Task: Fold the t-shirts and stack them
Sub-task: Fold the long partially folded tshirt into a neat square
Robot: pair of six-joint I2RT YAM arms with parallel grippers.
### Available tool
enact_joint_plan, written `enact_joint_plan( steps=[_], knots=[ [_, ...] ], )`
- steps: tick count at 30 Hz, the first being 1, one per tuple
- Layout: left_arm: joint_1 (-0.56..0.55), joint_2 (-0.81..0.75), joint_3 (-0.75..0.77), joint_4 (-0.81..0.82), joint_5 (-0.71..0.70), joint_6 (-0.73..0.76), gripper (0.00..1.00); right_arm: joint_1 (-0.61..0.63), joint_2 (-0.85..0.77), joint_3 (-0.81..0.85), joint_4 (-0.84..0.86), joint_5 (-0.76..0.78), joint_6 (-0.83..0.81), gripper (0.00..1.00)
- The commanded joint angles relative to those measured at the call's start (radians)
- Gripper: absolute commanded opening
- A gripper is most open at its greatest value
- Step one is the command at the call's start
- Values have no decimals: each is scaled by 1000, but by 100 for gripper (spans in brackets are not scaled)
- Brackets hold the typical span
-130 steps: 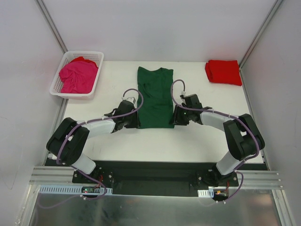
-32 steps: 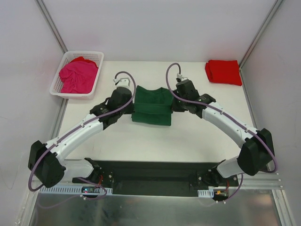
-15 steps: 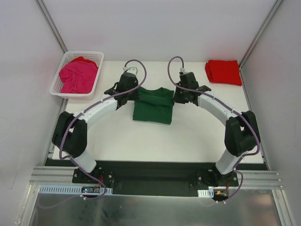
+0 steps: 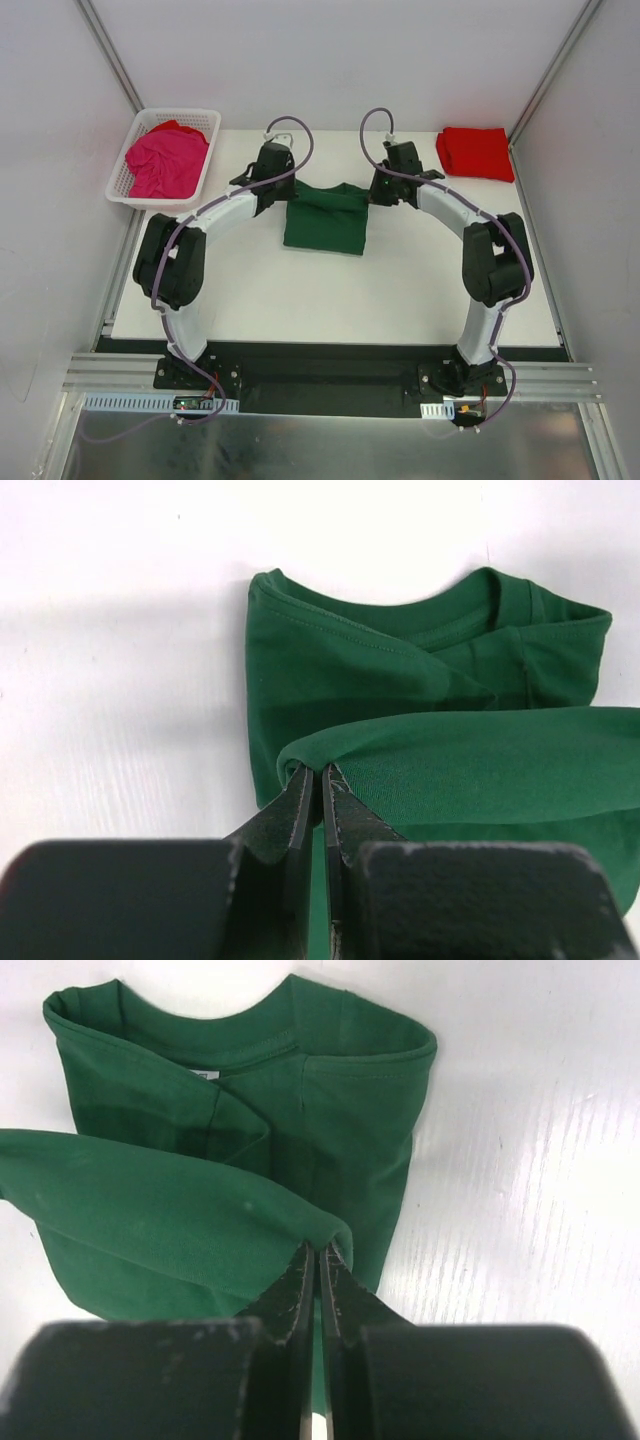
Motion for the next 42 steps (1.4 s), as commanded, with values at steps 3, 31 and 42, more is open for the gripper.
enact_joint_plan(
  steps=[3, 31, 42],
  knots=[
    [27, 86, 105, 34, -18, 57, 8, -43, 47, 75, 42, -15, -24, 18],
    [-12, -307, -272, 115, 166, -49, 38, -32, -264, -238, 85, -249, -43, 33],
    [-82, -170, -240, 221, 206, -18, 0, 39, -69, -76, 90, -274, -41, 1]
  ],
)
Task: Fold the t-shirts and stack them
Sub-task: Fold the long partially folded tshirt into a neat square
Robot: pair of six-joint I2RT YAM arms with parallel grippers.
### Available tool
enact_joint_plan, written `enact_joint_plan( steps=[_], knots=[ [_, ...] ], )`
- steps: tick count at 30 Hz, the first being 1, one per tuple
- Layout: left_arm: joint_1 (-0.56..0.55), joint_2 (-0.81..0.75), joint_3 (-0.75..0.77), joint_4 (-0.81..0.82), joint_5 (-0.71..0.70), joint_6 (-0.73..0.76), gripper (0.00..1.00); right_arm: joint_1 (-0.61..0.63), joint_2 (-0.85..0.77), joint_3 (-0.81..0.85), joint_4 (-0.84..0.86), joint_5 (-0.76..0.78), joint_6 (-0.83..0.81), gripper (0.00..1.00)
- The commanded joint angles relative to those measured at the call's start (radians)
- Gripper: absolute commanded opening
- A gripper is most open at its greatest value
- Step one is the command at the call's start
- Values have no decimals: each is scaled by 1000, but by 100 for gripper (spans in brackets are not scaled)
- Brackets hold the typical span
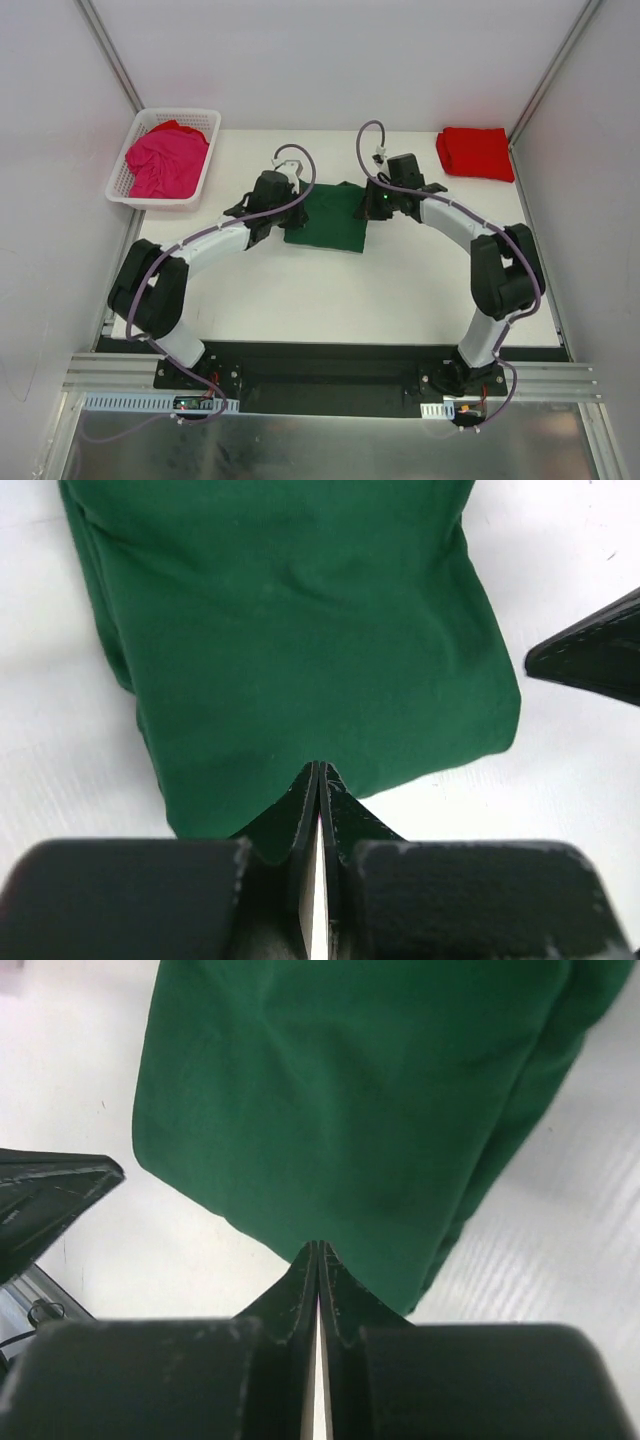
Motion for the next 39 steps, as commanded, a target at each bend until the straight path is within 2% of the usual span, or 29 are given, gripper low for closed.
enact_joint_plan(
  steps=[1, 11, 14, 18, 28, 33, 39],
  knots=[
    [-1, 63, 73, 83, 30, 24, 0, 20, 68, 123, 31, -30, 3, 1],
    [0, 259, 199, 98, 39, 68, 0, 25, 274, 280, 32, -63, 18, 1],
    [-1, 301, 215, 86, 51, 53, 0, 28, 311, 265, 31, -67, 18, 1],
    [-1, 293, 141, 87, 50, 7, 0, 42, 294, 146, 52, -64, 17, 1],
    [-58, 57, -133, 74, -19, -88, 0, 112, 104, -183, 92, -7, 55, 1],
    [-178, -73, -279, 32, -81, -142, 0, 168, -34, -312, 91, 53, 92, 1],
    [-316, -259, -404, -26, -166, -244, 0, 308, -228, -398, -1, 169, 142, 1]
  ],
)
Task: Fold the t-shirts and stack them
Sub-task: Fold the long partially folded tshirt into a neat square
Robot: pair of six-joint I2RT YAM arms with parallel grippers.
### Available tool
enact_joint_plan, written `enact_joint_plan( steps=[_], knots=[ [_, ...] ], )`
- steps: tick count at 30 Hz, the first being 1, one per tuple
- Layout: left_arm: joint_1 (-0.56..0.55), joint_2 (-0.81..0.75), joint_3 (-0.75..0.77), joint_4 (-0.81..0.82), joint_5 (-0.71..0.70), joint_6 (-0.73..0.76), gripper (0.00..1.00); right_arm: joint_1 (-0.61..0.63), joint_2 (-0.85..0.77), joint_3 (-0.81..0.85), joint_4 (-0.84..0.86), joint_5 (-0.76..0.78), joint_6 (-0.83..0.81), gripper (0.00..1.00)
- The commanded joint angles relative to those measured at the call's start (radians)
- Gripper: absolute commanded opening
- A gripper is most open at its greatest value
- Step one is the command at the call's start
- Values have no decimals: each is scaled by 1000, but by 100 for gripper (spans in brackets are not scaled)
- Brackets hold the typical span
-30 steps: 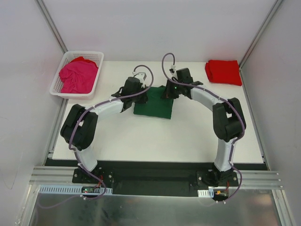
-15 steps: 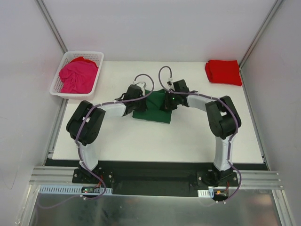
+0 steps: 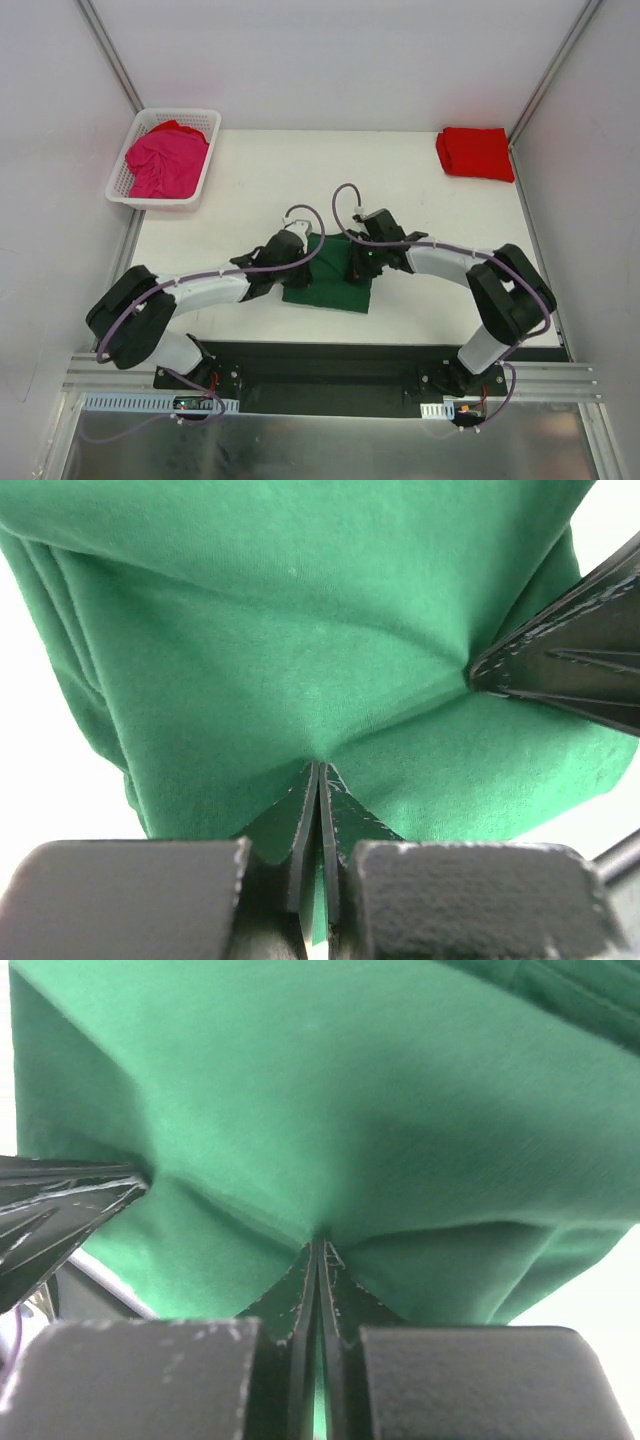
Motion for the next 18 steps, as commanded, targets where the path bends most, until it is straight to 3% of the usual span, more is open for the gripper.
enact_joint_plan(
  steps=[1, 6, 11, 18],
  knots=[
    [-76, -127, -62, -76, -88, -99, 0, 97, -147, -30, -116, 128, 45, 1],
    [-105, -222, -58, -139, -142, -95, 0, 178, -262, -29, -230, 242, 56, 1],
    [-105, -273, 30, -198, -195, -24, 0, 183, -322, -7, -277, 362, 44, 1],
    [-104, -151, 134, -197, -206, 12, 0, 189, -268, 42, -264, 345, 42, 1]
  ],
)
